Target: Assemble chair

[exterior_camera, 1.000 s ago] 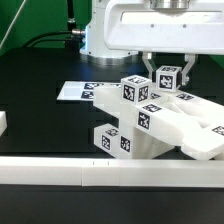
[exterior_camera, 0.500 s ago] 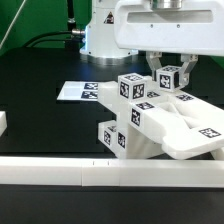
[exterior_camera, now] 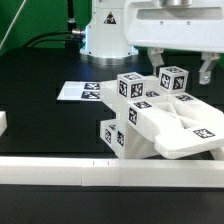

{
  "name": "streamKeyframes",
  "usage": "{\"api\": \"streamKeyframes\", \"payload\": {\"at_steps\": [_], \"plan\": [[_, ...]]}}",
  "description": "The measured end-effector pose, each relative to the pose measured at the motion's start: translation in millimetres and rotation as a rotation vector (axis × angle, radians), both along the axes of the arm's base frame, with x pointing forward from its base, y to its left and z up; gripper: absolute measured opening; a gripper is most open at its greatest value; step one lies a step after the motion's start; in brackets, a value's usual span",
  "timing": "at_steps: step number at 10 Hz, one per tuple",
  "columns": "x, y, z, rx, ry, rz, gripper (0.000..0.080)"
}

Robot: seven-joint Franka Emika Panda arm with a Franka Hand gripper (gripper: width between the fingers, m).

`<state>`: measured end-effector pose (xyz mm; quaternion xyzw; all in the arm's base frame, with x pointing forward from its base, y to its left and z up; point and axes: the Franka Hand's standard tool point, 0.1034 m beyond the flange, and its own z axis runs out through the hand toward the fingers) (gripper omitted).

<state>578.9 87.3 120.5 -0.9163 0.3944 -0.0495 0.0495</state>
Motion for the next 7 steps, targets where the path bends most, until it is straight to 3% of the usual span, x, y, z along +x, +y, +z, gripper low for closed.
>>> {"api": "streamKeyframes", "payload": {"at_steps": [2,5,6,7], "plan": [[0.7,5.5,8.6,-0.015,-0.020,0.180,0.0643],[-2.1,2.8,5.7,-0.014,0.002,0.219,0.0649],[-7.7,0.9,3.8,-0.005,0.041,0.268,0.0649],[-13.8,-4.3,3.9,0.031,0.110,0.298,0.0649]]}}
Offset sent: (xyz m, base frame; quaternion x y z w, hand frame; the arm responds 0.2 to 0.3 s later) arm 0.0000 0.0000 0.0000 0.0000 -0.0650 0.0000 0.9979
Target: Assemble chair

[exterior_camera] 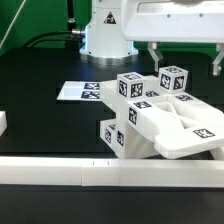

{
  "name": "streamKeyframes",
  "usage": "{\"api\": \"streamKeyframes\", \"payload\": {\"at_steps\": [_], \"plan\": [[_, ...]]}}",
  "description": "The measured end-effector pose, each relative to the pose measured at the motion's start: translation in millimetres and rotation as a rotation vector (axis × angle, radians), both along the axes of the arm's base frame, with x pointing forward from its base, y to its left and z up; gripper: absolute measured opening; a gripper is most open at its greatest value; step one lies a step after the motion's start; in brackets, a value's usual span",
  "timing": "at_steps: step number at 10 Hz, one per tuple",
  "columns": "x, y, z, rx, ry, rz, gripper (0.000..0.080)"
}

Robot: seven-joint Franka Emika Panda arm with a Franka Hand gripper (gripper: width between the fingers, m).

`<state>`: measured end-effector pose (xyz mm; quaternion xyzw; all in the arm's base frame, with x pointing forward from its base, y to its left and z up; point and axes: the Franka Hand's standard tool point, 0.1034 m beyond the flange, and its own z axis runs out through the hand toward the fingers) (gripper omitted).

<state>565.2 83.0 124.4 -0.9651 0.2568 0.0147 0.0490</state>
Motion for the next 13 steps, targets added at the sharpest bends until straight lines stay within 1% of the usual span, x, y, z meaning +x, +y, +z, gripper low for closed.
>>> {"api": "streamKeyframes", "payload": {"at_steps": [1,4,5,6,7,8,9,10,11,12,13], "plan": [[0.3,-4.1,1.9,0.015,0.038,-0.025,0.0649],[1.6,-3.0,2.2,0.015,0.030,0.002,0.0649],[1.6,-3.8,2.1,0.007,0.024,0.064,0.0649],[2.1,-6.5,2.1,-0.024,0.009,0.244,0.0649],[2.2,-9.0,1.4,-0.038,-0.003,0.444,0.0649],[2.4,-9.9,1.6,-0.043,-0.011,0.567,0.0649],[2.3,-10.8,1.4,-0.044,-0.013,0.606,0.0649],[2.4,-12.5,1.4,-0.044,-0.020,0.718,0.0649],[2.6,-12.5,1.4,-0.044,-0.025,0.771,0.0649],[9.2,-12.2,2.2,-0.090,-0.061,0.883,0.0649],[10.5,-11.8,2.1,-0.102,-0.072,0.961,0.0649]]}}
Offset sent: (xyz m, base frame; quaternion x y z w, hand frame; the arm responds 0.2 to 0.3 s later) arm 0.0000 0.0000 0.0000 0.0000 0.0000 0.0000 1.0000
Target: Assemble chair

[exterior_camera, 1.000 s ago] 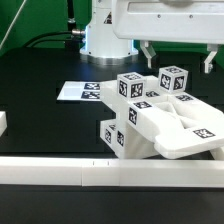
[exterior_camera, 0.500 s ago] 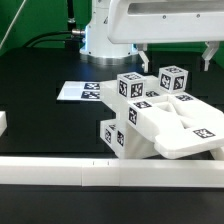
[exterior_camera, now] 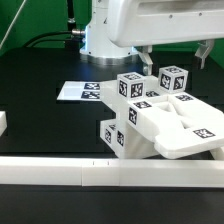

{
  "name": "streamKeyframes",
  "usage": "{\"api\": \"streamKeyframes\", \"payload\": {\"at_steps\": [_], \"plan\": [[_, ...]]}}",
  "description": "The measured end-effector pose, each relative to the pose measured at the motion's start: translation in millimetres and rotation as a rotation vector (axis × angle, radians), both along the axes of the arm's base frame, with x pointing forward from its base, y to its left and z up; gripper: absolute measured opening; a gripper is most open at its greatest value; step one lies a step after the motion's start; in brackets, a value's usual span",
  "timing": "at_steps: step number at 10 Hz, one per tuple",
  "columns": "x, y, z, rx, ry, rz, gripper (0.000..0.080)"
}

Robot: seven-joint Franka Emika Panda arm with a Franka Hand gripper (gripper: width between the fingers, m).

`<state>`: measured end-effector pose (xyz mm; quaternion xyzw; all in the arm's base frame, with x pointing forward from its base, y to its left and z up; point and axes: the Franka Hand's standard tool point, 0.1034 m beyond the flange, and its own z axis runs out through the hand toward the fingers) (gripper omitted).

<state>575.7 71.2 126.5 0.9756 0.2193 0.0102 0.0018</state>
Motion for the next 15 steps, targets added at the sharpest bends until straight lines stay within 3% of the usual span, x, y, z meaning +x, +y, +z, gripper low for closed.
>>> {"api": "streamKeyframes", "payload": {"at_steps": [3,5,7,11,15], "plan": [[3.9,-3.6,0.0,-0.016,-0.028,0.189,0.0649],[3.4,-5.6,-1.0,-0.017,-0.026,0.181,0.0637],[3.5,-5.8,-0.9,-0.017,-0.026,0.181,0.0278],[3.4,-5.6,-1.0,-0.012,-0.026,0.085,0.0278],[4.7,0.2,-1.2,0.005,-0.046,-0.329,0.0278]]}}
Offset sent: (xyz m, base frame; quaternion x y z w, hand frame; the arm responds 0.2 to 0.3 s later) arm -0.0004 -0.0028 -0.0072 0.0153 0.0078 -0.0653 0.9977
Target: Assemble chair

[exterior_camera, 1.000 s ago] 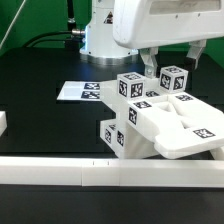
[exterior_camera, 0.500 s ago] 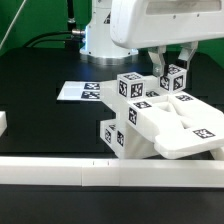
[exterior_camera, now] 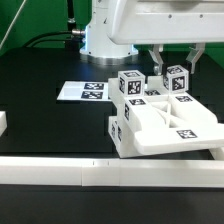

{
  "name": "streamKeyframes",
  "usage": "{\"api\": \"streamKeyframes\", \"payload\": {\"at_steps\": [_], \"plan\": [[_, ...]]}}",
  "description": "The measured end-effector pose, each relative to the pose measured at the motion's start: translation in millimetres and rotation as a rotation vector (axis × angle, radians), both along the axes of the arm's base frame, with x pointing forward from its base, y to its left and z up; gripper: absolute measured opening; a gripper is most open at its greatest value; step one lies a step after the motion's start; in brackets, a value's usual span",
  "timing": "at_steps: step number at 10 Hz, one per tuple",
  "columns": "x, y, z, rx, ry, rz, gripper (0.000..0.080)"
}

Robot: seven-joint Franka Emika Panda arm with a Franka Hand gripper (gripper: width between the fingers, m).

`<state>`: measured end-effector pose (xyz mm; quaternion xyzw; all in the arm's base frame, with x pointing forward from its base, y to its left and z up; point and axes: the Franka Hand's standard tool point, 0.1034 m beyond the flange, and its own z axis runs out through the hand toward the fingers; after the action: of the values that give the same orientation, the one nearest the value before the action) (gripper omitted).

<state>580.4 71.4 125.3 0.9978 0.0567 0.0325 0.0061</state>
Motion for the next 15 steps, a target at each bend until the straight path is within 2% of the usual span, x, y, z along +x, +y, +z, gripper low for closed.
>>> {"api": "streamKeyframes", "payload": {"at_steps": [6,7,8,9,10,11,12,15], "plan": [[4.8,0.7,1.6,0.031,-0.023,-0.404,0.0279],[4.9,0.7,1.7,0.031,-0.024,-0.407,0.0279],[4.6,1.5,1.5,0.027,-0.022,-0.372,0.0409],[4.9,4.5,1.3,0.027,-0.022,-0.325,0.0409],[5.4,5.2,0.7,0.027,-0.023,-0.297,0.0543],[7.1,4.1,1.1,0.022,-0.033,-0.233,0.0543],[7.1,3.3,1.0,0.014,-0.032,-0.151,0.0630],[6.1,0.0,-2.3,-0.004,-0.029,0.027,0.0648]]}}
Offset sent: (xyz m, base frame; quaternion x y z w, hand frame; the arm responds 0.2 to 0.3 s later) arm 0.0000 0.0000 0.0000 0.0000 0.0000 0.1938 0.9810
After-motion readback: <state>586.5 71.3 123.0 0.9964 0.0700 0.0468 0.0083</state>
